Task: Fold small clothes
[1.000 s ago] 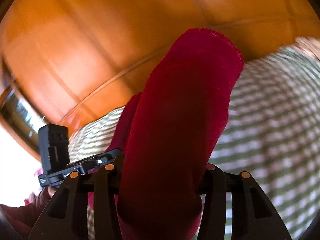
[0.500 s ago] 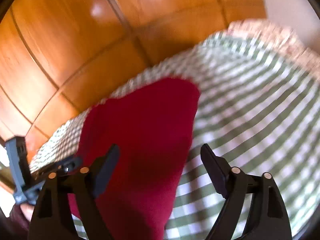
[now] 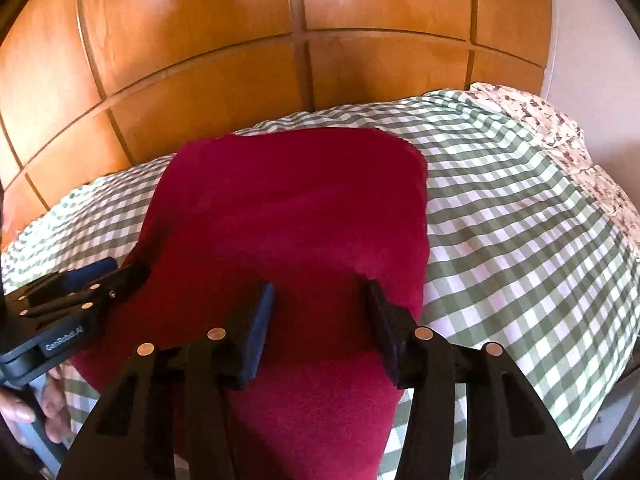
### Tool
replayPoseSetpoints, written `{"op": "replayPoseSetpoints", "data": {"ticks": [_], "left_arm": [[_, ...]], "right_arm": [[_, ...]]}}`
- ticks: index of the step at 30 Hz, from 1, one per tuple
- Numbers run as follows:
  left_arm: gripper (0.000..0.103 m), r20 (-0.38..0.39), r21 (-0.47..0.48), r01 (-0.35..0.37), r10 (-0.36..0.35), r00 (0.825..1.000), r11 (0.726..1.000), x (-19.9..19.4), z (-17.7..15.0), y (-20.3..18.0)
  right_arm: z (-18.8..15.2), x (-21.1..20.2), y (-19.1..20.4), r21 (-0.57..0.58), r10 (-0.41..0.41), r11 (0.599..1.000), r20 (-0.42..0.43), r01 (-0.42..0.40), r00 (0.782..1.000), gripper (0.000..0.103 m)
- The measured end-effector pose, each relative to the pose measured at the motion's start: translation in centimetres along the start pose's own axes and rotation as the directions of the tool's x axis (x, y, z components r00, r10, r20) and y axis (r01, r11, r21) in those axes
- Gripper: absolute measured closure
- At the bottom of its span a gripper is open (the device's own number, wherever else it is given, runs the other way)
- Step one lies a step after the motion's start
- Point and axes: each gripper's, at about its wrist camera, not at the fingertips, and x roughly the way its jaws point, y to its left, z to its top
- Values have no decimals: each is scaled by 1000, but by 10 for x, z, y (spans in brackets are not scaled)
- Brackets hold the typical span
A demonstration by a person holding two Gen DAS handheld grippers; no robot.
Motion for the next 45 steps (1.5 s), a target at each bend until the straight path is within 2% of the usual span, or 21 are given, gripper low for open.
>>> {"op": "replayPoseSetpoints", "data": {"ticks": [2,5,10,12,14,17,28,45], "left_arm": [[47,16,-6,-7,7,1000,1000,-8,-3,-1],[40,47,-10,-17,17,999,1000,-24,-6,-2],[32,99,-36,-35,39,994,999,-53,-12,2],[29,113,-46,-45,49,992,998,-62,-15,4],[27,130,-54,-58,65,989,997,-73,-20,7],[21,150,-61,-87,95,984,994,-87,-28,8],[13,169,-111,-125,143,975,986,-119,-57,12],[4,206,-110,-184,203,957,977,-129,-65,11]], "right_arm": [[-1,-7,1,8,-12,1000,10,12,1000,52],[-5,-24,3,40,-8,999,28,7,1000,39],[-19,-42,8,82,-31,996,31,28,999,36],[-25,-48,9,109,-50,993,39,45,998,23],[-31,-56,12,125,-76,990,54,69,996,21],[-39,-66,15,162,-102,983,64,90,993,11],[-52,-97,28,203,-168,969,118,142,979,6],[-57,-105,35,209,-227,958,133,197,965,6]]}}
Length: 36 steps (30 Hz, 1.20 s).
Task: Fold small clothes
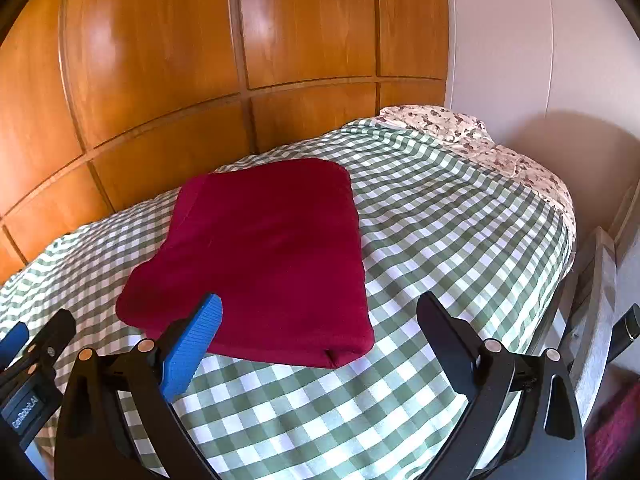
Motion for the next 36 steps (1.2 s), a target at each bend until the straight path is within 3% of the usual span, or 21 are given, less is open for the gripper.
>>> {"op": "replayPoseSetpoints", "data": {"ticks": [36], "left_arm": [[3,36,1,-17,17,999,1000,-16,5,0]], "right_arm": [[-5,1,6,-19,14,1000,2,-14,1000,4]]}}
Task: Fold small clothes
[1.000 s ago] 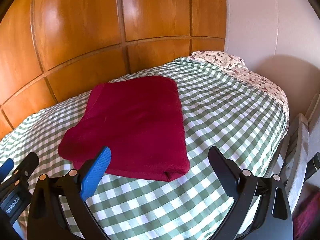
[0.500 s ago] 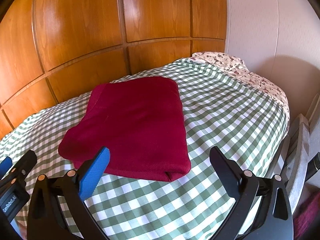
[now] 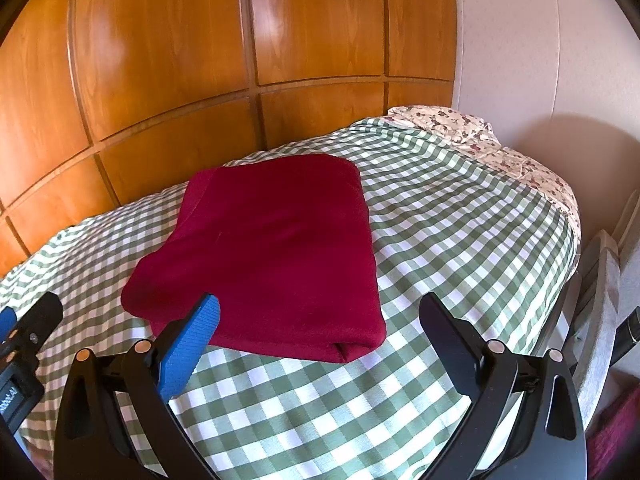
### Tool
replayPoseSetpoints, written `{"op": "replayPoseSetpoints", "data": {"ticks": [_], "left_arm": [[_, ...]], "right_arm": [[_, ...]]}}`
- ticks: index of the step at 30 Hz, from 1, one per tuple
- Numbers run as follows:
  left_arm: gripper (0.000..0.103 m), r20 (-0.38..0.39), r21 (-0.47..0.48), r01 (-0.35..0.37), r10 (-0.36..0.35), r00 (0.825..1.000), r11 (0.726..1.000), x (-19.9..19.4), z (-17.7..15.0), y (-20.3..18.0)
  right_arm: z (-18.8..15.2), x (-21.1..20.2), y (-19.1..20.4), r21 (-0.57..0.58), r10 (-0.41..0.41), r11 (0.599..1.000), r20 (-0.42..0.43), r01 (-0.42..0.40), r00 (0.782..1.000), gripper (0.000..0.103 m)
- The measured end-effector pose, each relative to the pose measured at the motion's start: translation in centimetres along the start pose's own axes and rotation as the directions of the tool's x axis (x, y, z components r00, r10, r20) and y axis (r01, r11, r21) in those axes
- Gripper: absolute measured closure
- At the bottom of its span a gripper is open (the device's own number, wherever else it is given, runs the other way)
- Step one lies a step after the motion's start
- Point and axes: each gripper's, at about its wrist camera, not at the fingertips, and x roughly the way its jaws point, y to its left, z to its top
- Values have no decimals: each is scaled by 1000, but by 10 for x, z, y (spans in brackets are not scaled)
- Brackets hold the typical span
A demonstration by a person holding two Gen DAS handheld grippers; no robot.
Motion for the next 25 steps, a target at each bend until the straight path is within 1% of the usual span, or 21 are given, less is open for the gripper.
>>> {"op": "replayPoseSetpoints", "data": {"ticks": [8,12,16,19,22,23,25], "left_arm": [[3,4,-3,0,0,1000,1000,-3,3,0],[3,27,3,-4,4,1000,1000,-6,4,-1],[3,20,23,-23,23,1000,999,-1,3,-2],[3,-21,2,-25,25,999,1000,8,1,2],[3,-59,-25,-34,32,998,999,18,-2,8],[3,-68,-32,-38,35,997,999,21,-3,10],[3,-82,-39,-46,43,996,998,26,-6,13]], "right_arm": [[0,3,0,-7,14,1000,-9,-14,1000,4],[-1,8,-2,-7,20,1000,-20,-20,1000,4],[3,11,-7,-2,35,999,-26,-35,999,4],[18,14,-25,46,41,998,-4,-41,999,4],[41,30,-56,115,5,993,-2,-5,1000,4],[49,38,-66,132,-7,991,-11,9,1000,4],[65,68,-91,158,-52,986,-52,60,997,4]]}}
